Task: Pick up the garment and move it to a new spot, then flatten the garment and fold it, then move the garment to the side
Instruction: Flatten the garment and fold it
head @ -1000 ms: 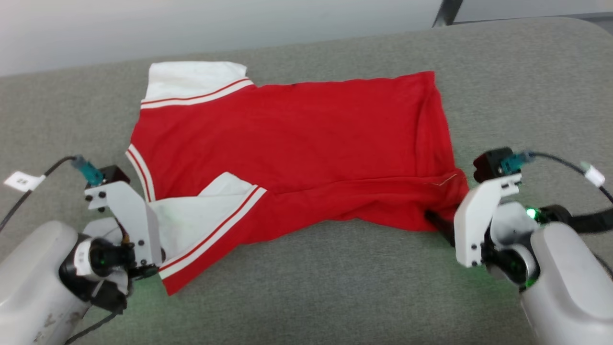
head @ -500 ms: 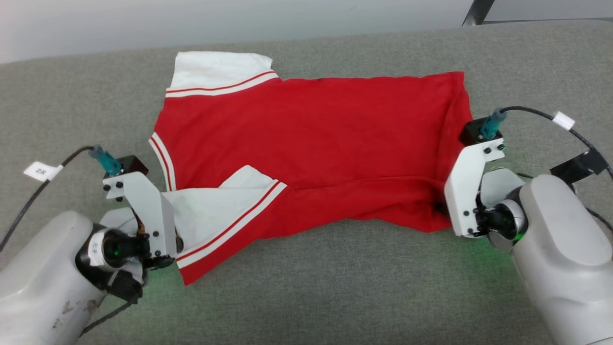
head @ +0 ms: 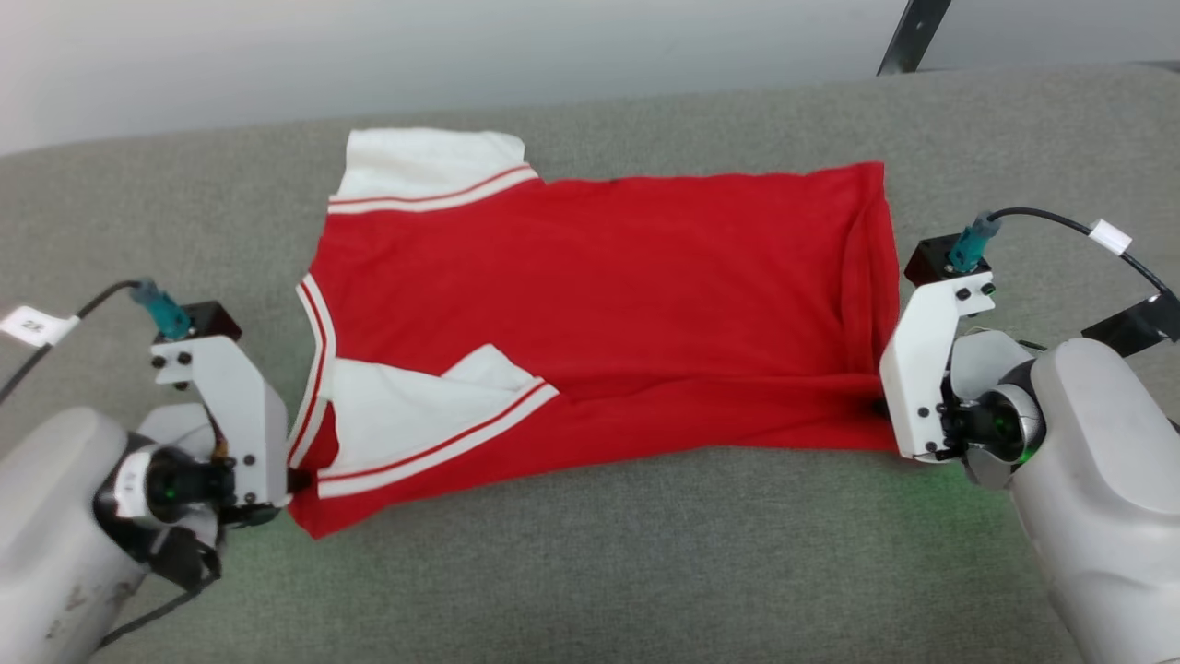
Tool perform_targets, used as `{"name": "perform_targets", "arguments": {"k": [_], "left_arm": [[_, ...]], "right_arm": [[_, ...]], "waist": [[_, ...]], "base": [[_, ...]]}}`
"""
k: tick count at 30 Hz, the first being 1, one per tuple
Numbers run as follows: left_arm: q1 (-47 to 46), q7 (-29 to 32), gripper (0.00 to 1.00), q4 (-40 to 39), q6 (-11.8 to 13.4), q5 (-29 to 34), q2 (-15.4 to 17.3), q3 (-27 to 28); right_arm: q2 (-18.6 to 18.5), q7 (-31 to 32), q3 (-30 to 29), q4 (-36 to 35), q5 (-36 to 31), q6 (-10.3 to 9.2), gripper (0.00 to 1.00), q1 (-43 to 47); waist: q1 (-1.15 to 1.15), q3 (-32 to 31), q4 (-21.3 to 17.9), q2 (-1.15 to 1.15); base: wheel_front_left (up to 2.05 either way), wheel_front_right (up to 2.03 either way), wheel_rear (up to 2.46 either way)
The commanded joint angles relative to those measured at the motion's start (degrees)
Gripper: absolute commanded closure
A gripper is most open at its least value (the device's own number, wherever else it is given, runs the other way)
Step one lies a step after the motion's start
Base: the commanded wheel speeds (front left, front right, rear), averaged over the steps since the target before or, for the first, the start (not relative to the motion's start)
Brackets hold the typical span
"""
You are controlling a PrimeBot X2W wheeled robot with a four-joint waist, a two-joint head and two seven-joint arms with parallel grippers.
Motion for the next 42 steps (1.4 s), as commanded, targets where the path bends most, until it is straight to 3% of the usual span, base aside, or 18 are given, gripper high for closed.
{"name": "perform_targets", "arguments": {"k": [1,6,16,22,31,34,35,36,38,39,42], "left_arm": [[-0.34,0.37,1.00,0.12,-0.08,0.47,0.78,-0.01],[1.12,1.67,1.00,-1.13,0.29,0.28,3.06,-0.29],[5.95,3.61,1.00,-6.24,3.38,-0.82,6.41,-0.86],[8.25,2.87,1.00,-5.91,4.11,-1.76,5.01,-1.16],[8.95,0.44,1.00,2.47,2.47,-2.90,-0.22,-1.53],[7.01,1.48,1.00,3.95,2.44,-1.69,0.28,-2.01],[6.26,1.70,0.63,3.99,2.53,-1.55,0.63,-1.85],[5.49,2.23,0.53,3.85,2.66,-1.53,0.97,-1.67],[4.44,3.64,0.07,3.24,3.26,-0.92,2.11,-1.90],[3.99,4.55,0.00,2.74,3.55,-0.56,2.85,-2.21],[2.14,6.66,0.00,-0.05,4.21,0.32,4.30,-2.65]], "right_arm": [[-1.24,0.44,-0.19,0.25,-0.05,-0.22,1.00,1.27],[-2.32,3.17,0.74,-1.91,1.40,-0.22,1.00,2.05],[-6.74,7.97,1.18,-10.47,5.20,-0.22,1.00,7.87],[-6.25,6.55,-0.14,-11.58,4.77,-0.22,1.00,11.00],[-2.58,3.87,-0.52,-6.56,3.51,-0.18,1.00,10.48],[-2.45,3.09,-0.26,-4.96,3.04,-0.19,1.00,9.98],[-2.47,2.82,-0.22,-4.53,3.06,-0.19,1.00,9.89],[-2.40,2.62,-0.18,-4.18,3.10,-0.19,1.00,9.87],[-2.38,2.23,-0.08,-3.41,3.20,-0.19,1.00,9.93],[-2.31,2.05,-0.06,-3.10,3.33,-0.19,1.00,10.01],[-2.11,1.75,0.09,-2.24,3.72,-0.18,1.00,10.51]], "waist": [[0.00,-0.84,-0.23,0.00],[0.00,-2.85,-0.44,0.00],[0.00,-3.73,-0.28,0.00],[0.00,-2.61,-0.42,0.00],[0.00,-1.12,-1.01,0.00],[0.00,-1.57,-0.70,0.00],[0.00,-1.82,-0.58,0.00],[0.00,-2.07,-0.48,0.00],[0.00,-2.69,-0.24,0.00],[0.00,-2.96,-0.15,0.00],[0.00,-3.68,0.15,0.00]], "base": [[0.00,0.00,0.00],[0.00,0.00,0.00],[0.00,0.00,0.00],[0.00,0.00,0.00],[0.00,0.00,0.00],[0.00,0.00,0.00],[0.00,0.00,0.00],[0.00,0.00,0.00],[0.00,0.00,0.00],[0.00,0.00,0.00],[0.00,0.00,0.00]]}}
